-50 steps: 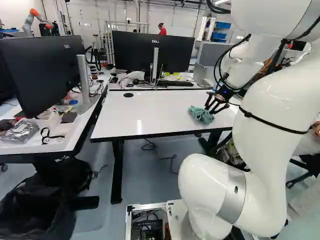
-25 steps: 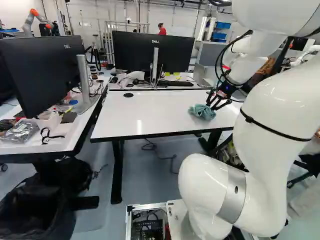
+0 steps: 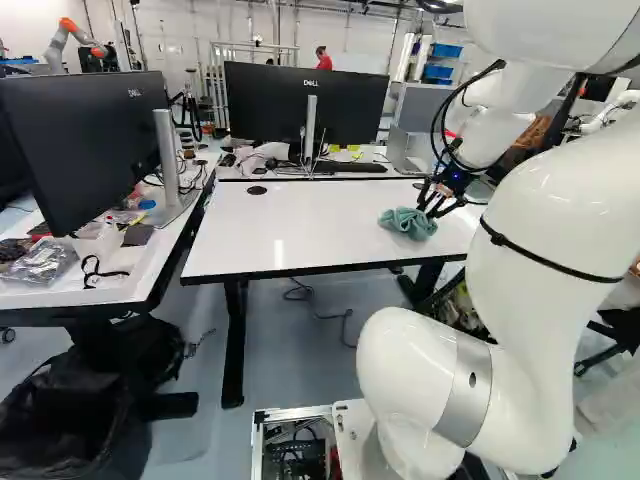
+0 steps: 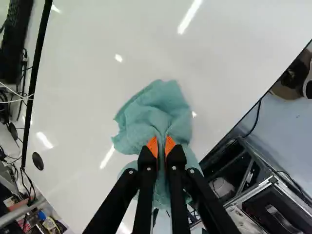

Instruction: Clean the table with the green towel

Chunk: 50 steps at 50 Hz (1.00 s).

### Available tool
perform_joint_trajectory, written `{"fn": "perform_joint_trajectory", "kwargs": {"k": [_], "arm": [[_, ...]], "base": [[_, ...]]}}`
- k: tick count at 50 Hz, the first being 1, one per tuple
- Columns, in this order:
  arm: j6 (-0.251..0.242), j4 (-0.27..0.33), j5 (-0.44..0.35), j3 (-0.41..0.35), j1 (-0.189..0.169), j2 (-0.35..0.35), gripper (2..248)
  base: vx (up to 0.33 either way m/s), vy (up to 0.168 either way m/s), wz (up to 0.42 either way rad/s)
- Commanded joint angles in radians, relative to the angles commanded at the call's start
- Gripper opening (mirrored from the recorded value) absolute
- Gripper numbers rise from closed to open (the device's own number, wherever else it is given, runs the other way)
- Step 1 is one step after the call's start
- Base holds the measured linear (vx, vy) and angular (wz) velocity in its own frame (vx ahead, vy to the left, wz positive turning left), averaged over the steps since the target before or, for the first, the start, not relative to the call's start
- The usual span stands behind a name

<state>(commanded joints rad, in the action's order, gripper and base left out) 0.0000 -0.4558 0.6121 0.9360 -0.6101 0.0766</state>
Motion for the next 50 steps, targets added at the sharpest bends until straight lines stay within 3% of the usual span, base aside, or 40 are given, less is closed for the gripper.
{"fn": "perform_joint_trajectory", "kwargs": {"k": [36, 50], "arm": [[0.0, 0.001, -0.243, 0.002, 0.001, 0.002, 37], [0.0, 0.001, -0.331, 0.028, 0.017, 0.026, 37]], "base": [[0.0, 0.0, 0.0], [0.0, 0.0, 0.0]]}}
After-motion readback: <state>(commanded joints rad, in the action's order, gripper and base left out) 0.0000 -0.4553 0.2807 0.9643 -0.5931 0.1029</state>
